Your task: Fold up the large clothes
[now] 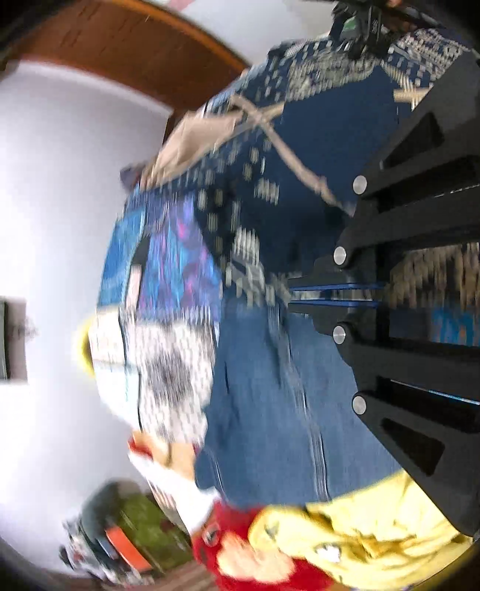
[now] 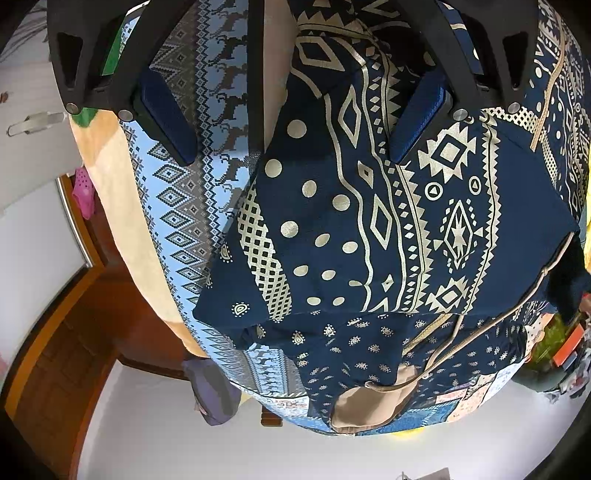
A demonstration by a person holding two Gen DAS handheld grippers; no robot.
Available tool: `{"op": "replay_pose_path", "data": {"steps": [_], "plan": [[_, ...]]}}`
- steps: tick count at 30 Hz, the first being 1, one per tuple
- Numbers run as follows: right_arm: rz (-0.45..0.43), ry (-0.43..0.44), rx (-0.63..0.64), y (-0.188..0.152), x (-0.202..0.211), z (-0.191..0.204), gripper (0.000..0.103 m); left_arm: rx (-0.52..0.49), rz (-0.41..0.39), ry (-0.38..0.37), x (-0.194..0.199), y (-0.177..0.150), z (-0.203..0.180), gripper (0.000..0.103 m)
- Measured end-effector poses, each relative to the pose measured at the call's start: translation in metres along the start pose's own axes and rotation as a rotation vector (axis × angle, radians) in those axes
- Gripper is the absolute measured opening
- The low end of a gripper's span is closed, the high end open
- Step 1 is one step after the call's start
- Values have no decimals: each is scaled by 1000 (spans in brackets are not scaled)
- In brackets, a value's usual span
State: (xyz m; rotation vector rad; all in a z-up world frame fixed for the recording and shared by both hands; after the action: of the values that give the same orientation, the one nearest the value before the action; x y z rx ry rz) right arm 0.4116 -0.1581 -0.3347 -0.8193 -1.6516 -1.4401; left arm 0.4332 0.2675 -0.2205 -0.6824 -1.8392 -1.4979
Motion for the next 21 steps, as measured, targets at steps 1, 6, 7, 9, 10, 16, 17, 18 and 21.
{"op": "replay_pose_path", "data": {"steps": [1,6,7,9,10,16,17,18,21], "plan": [[0,0,0,0,0,0,103,12,21,19,-3,-3,13,3],[-2,0,0,0,0,0,103,79,90,63,-13,-20,47,4],[-1,-1,0,0,0,-1,103,93,106,22,-14,-25,47,9],[-2,1,0,0,0,0,103,82,118,-15,-12,-30,37,21],[-1,0,0,0,0,0,103,66,115,-27,-10,-32,29,31],[-2,-1,1,0,0,-2,103,-113,96,-127,0,-37,-51,74],[-2,-1,1,-1,0,-2,103,-157,99,-124,-2,-39,-66,90],[-2,-1,1,-1,0,-2,103,-201,99,-101,-7,-41,-79,99],[-3,0,0,-1,0,-2,103,-324,84,-5,-27,-45,-104,103]]}}
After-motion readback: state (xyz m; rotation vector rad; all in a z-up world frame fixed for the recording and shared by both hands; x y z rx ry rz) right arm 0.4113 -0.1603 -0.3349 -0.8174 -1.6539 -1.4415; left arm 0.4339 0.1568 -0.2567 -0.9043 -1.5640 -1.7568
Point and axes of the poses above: each gripper's, at about its wrist camera, not at the fingertips, and x roughly against the way its jaws point, z to its left, y to its top, the point moved 4 cm from there along -x, roughly the way its jaws point, and after that the axes turned 3 degrees about -y, right-handed, at the moved point
